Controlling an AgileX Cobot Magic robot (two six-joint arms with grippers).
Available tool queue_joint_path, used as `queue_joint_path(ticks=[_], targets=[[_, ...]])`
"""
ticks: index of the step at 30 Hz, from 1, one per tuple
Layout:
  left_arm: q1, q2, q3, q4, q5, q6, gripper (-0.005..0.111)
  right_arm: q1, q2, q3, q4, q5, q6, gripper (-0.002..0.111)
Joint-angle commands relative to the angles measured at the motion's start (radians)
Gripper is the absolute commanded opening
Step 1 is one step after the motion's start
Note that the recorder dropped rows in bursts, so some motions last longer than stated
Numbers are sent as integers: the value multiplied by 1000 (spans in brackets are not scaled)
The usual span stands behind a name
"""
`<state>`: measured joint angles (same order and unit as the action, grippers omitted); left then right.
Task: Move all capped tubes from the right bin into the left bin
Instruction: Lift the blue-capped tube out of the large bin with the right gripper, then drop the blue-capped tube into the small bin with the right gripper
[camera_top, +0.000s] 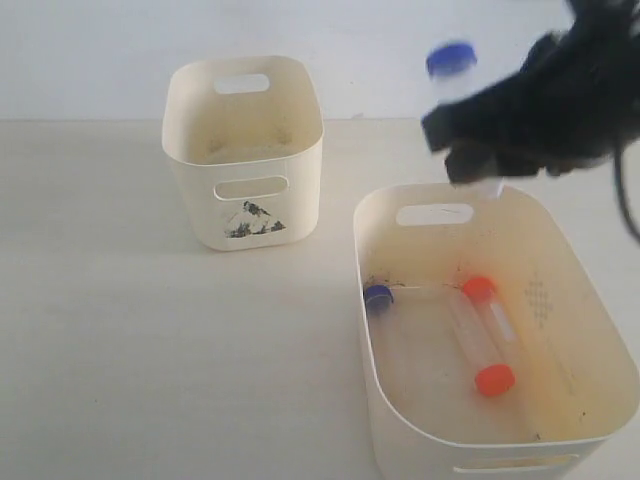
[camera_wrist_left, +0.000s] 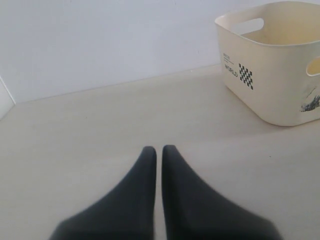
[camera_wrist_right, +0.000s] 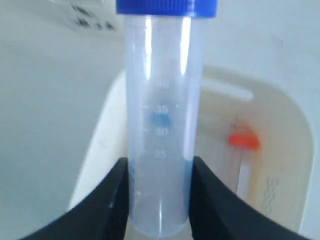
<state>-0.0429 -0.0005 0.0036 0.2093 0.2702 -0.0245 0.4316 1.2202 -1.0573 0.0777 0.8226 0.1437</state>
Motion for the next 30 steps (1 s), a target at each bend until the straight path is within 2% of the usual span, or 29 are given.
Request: queue_joint_path(ticks=[1, 10, 15, 19, 24, 26, 30], targets=[[-1, 0, -4, -4, -9, -13, 4, -2, -156, -61, 7, -85, -75, 0], [-1, 0, -4, -4, -9, -13, 4, -2, -291, -65, 28, -213, -135, 0], [-1, 0, -4, -4, -9, -13, 4, -2, -263, -49, 188, -362, -297, 0], [-1, 0, -4, -4, -9, -13, 4, -2, -185, -49, 324, -475, -448, 0], [-1, 0, -4, -4, -9, -13, 4, -1, -16, -49, 399, -630, -455, 0], [-1, 0, -4, -4, -9, -13, 4, 25, 70, -49, 452, -733, -468, 0], [-1, 0, -4, -4, -9, -13, 4, 116, 313, -105, 420, -912, -525, 0]])
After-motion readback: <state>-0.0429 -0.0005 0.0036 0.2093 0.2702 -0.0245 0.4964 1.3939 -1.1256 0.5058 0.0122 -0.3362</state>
